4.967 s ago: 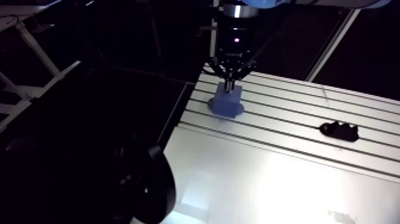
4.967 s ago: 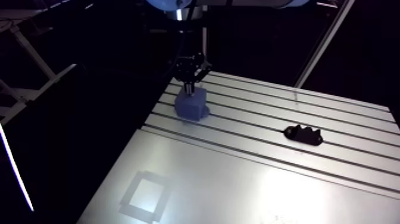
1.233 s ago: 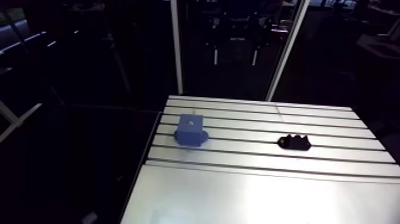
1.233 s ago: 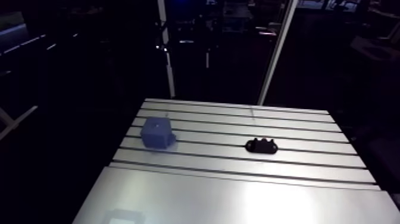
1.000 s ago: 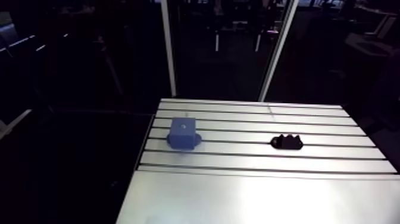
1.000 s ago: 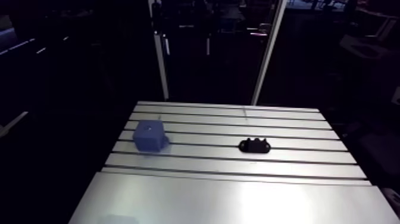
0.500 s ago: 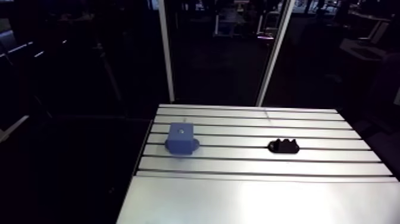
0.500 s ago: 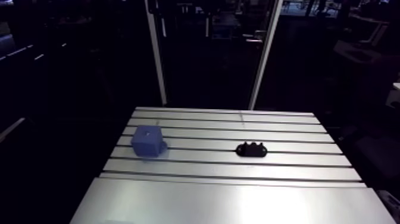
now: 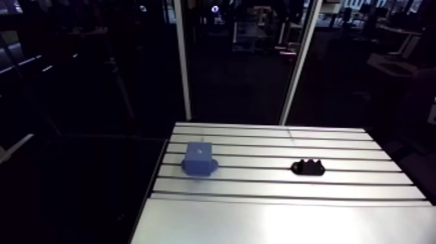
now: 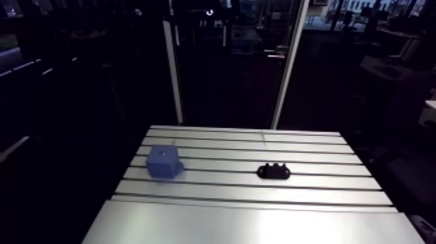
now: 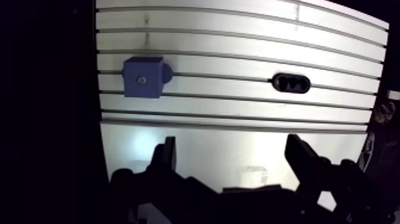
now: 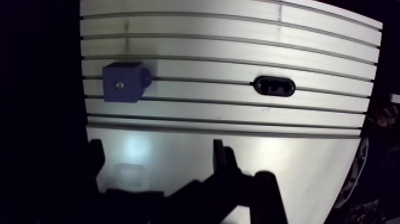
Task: Pick up the M10 bolt and insert it into the hex recess until seated.
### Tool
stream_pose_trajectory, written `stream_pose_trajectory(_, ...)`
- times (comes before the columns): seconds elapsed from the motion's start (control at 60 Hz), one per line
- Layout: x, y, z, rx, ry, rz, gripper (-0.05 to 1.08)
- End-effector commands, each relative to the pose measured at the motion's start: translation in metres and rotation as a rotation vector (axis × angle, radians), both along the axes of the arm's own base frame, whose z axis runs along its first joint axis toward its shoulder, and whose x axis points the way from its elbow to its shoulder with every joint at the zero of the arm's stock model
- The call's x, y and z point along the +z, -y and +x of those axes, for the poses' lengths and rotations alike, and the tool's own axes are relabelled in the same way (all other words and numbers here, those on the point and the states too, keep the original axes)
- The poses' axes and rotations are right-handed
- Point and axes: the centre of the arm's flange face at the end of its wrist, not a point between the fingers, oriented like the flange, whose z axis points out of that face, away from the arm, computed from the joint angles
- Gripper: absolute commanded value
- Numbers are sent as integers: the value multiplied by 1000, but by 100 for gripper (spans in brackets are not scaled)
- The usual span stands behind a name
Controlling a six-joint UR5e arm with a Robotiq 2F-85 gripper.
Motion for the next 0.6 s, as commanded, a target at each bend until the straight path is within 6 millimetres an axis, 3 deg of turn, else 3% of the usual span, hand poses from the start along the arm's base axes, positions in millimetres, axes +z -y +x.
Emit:
stream_pose_trajectory(0.017, -2, -1, 11, -3, 7, -2, 1)
stream_pose_trajectory(0.6, 1, 0, 13, -2, -3, 1, 1)
